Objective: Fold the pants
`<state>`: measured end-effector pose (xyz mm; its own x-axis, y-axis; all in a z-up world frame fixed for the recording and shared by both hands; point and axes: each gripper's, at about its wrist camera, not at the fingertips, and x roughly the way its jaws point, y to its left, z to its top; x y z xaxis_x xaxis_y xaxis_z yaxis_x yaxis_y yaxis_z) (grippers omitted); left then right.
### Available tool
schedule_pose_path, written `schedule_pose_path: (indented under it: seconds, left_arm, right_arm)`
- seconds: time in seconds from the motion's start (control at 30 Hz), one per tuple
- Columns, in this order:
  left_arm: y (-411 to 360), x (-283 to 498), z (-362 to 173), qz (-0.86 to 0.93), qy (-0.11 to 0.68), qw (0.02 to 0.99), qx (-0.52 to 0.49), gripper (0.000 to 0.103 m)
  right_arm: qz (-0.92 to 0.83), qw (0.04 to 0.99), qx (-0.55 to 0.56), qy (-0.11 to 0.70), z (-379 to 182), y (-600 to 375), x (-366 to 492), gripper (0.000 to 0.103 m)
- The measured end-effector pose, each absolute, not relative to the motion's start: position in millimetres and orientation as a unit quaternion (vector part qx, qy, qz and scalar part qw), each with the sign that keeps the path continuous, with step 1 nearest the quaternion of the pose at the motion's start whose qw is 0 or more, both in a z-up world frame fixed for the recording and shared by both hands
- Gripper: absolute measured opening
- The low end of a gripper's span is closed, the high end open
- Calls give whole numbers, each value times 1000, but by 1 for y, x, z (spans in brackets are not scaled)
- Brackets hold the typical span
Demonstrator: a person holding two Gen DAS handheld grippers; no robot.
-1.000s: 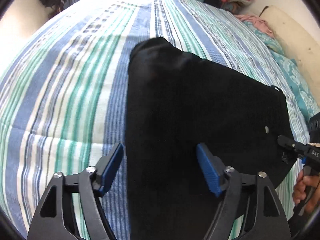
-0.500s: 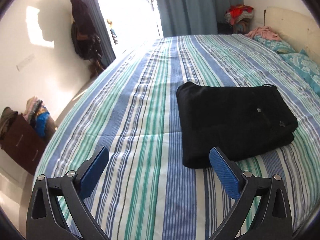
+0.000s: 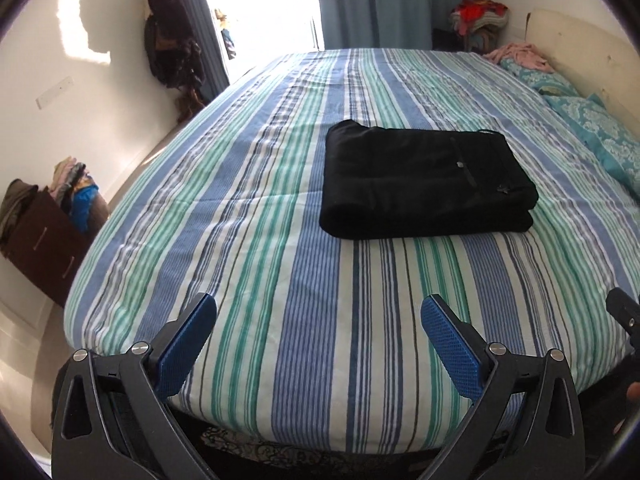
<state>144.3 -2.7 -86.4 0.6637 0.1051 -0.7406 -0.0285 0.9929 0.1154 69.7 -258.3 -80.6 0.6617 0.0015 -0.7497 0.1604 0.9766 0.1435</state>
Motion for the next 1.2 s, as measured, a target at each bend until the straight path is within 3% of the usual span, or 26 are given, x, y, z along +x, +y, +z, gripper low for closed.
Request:
schedule_pose_path:
  seconds: [0.37,1.2]
  left_arm:
    - [-1,138,-89,37,438,898,31,102]
    - [-4,125,-78,-1,423,906,32,102]
  right_arm:
    - [-57,932,2,359,-58,-219,54,103]
    - [-65,928,-15,368,-55,-194,49,103]
